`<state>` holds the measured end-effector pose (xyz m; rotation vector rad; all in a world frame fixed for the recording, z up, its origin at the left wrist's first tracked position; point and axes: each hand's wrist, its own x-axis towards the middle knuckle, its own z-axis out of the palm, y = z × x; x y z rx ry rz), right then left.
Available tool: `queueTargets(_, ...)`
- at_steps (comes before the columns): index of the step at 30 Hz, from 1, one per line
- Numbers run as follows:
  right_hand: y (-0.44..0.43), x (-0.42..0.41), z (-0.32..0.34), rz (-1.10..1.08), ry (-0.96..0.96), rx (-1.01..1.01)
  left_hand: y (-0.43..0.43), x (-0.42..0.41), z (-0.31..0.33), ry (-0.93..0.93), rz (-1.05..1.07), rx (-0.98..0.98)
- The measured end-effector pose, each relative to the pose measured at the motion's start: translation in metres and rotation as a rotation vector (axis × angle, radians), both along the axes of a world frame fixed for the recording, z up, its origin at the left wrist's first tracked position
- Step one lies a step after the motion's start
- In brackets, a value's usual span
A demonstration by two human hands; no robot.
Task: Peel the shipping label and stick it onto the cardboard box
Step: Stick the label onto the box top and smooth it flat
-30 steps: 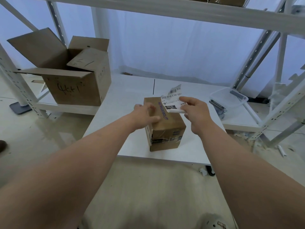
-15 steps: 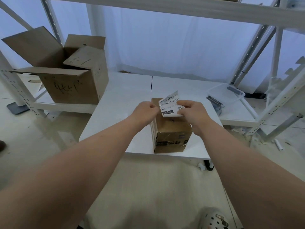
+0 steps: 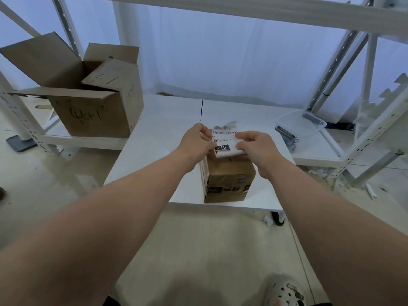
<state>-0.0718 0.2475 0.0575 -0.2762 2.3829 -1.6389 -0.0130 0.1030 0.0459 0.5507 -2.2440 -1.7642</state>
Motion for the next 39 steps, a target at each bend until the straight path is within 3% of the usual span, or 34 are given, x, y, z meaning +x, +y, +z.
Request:
queueTargets(4,-0.003,-0.002,-0.004,-0.046,0.147,0.208,0.002,-0.004,-0.005,-0.035,0.013,-0.13)
queueTargets(15,-0.011,-0.008,-0.004,-0.015,0.216,0.444,0.005,-0.014,-0.009,-0.088,-0.032,-0.429)
queueTargets(26,-0.008,-0.008,-0.002,0.031,0.208,0.43,0.008,-0.018,-0.002,-0.143,-0.033,-0.527)
queueTargets(39,-0.01,-0.006,0.001,0.113,0.269,0.573,0.01,-0.014,-0.002,-0.15,-0.108,-0.657)
